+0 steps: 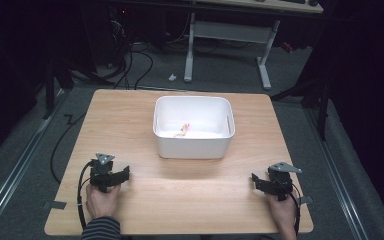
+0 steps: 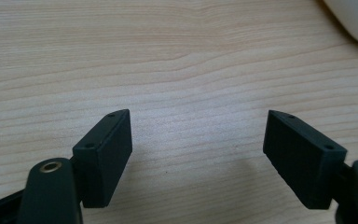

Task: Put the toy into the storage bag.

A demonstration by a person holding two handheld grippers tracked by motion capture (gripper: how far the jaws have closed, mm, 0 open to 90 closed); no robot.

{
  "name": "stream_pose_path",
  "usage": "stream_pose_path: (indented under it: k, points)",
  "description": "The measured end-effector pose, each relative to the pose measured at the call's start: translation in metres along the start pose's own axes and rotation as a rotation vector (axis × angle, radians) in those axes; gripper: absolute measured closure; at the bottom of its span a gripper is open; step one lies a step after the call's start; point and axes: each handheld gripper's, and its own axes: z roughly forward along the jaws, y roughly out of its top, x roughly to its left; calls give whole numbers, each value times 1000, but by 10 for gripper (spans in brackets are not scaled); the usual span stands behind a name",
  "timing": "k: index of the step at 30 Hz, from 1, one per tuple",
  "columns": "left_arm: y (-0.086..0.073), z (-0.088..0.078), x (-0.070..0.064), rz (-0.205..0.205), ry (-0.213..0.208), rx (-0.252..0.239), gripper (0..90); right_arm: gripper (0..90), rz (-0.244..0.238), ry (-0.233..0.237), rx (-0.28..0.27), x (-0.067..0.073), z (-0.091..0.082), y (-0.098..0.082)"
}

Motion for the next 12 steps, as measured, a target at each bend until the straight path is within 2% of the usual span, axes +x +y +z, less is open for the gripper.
stream_pose_path:
  k: [3, 6, 12]
  points:
    - [-1, 5, -2, 24, 23, 15, 226, 287, 0, 0, 0, 0, 0, 0]
    - [-7, 7, -2, 12, 20, -41, 203, 286, 0, 0, 0, 0, 0, 0]
    - [-8, 7, -3, 9, 22, -42, 199, 285, 1, -1, 0, 0, 0, 0]
